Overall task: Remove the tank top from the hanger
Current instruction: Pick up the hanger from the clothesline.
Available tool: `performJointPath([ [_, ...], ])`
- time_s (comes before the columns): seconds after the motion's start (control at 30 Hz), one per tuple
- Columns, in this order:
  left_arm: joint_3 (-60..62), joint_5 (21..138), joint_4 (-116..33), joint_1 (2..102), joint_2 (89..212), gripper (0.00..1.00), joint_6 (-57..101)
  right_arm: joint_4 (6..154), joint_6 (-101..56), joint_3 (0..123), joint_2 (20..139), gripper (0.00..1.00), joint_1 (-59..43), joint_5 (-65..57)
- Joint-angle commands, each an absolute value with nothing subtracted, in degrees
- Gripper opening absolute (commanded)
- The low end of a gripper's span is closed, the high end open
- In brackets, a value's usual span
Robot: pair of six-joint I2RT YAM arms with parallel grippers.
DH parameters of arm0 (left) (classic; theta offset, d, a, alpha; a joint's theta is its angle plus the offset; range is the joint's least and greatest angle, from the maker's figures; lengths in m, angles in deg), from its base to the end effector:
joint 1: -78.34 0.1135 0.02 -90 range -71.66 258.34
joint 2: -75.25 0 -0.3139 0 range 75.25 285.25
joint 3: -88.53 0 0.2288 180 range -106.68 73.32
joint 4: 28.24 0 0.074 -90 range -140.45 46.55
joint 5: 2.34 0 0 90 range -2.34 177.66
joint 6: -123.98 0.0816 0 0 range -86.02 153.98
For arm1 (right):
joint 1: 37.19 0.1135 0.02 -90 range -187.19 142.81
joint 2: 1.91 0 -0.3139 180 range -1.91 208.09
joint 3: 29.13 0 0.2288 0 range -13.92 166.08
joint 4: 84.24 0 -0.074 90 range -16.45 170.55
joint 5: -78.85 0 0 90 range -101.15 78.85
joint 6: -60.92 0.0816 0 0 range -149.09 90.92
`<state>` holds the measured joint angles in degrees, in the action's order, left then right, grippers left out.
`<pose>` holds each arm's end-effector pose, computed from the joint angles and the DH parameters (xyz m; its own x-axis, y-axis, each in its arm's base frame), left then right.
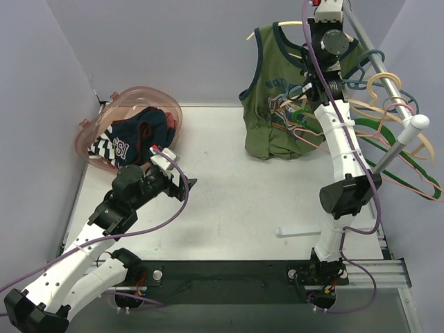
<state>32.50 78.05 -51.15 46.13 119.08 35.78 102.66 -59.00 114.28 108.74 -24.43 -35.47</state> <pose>0.1357 -0.1016 0.3505 -0.1363 0.1225 -0.9831 0.6689 0.7433 -0.0001 0.4339 0.0638 0.6257 0.4857 -0.3561 -0.7983 0.4040 0.9013 -0.1562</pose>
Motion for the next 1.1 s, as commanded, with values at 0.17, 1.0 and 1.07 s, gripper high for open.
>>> performJointPath([
  [0.17, 32.5, 78.9, -49.0, 46.8, 115.5, 0.97, 36.4, 105.3, -47.1, 104.4, 94.0, 0.00, -22.7, -25.7],
  [1.0, 16.1, 73.9, -50.3, 47.1, 115.5, 0.97, 32.0, 93.8, -39.2, 89.8, 76.8, 0.00, 2.2, -25.4],
  [1.07, 17.2, 73.1, -48.9, 47.1, 115.4, 0.97, 31.3, 94.4, -38.5, 86.5, 74.8, 0.00, 3.5, -26.4],
])
